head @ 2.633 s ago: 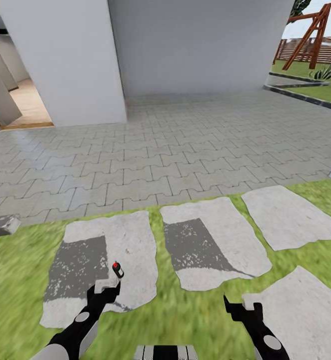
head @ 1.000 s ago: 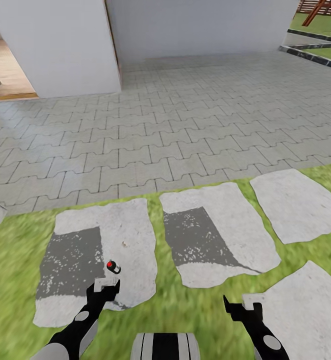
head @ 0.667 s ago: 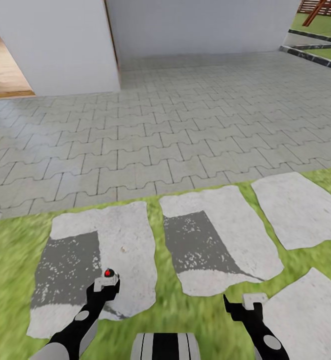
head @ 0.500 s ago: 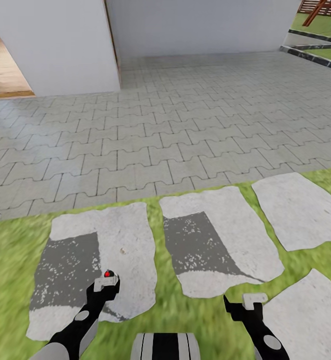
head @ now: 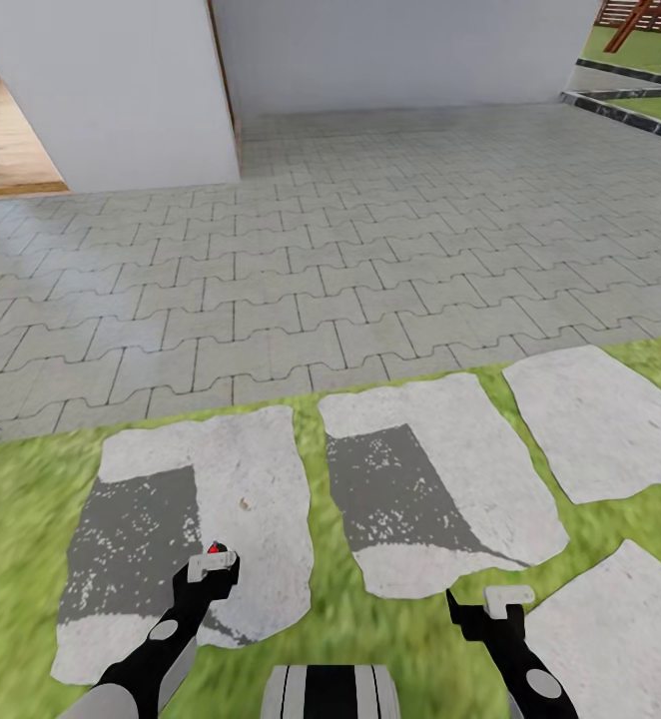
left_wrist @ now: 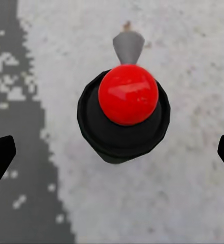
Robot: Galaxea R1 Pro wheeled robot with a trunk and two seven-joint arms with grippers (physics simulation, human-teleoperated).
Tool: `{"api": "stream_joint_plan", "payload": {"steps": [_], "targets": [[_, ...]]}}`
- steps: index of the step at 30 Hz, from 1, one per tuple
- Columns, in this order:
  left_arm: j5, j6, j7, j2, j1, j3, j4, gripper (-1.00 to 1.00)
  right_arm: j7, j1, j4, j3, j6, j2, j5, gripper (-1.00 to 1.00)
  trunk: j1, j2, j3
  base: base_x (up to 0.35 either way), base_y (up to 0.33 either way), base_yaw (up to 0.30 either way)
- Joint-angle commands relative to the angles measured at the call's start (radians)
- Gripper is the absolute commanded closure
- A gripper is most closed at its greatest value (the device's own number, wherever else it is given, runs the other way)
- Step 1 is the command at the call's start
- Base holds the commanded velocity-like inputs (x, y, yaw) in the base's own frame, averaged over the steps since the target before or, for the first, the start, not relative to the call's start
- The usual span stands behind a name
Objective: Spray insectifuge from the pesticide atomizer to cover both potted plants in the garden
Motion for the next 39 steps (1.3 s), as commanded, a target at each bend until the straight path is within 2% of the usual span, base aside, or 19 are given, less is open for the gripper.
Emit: {"api": "stream_joint_plan", "payload": {"steps": [1,35,39], "targets": [[0.005,-0.003,0.000,0.000,0.000,-0.001,0.001,-1.00,0.000,0.000,0.000,0.000,-0.003,0.000,0.001,-1.00,0.000,0.000,-0.001,0.008,0.000,0.000],[0.005,-0.009,0.000,0.000,0.002,-0.004,0.001,-1.00,0.000,0.000,0.000,0.000,-0.003,0.000,0.001,-1.00,0.000,0.000,-0.001,0.021,0.000,0.000],[0.004,-0.027,-0.001,0.000,0.004,-0.004,0.001,-1.00,0.000,0.000,0.000,0.000,-0.002,0.000,0.001,-1.00,0.000,0.000,-0.001,0.000,0.000,0.000]]}}
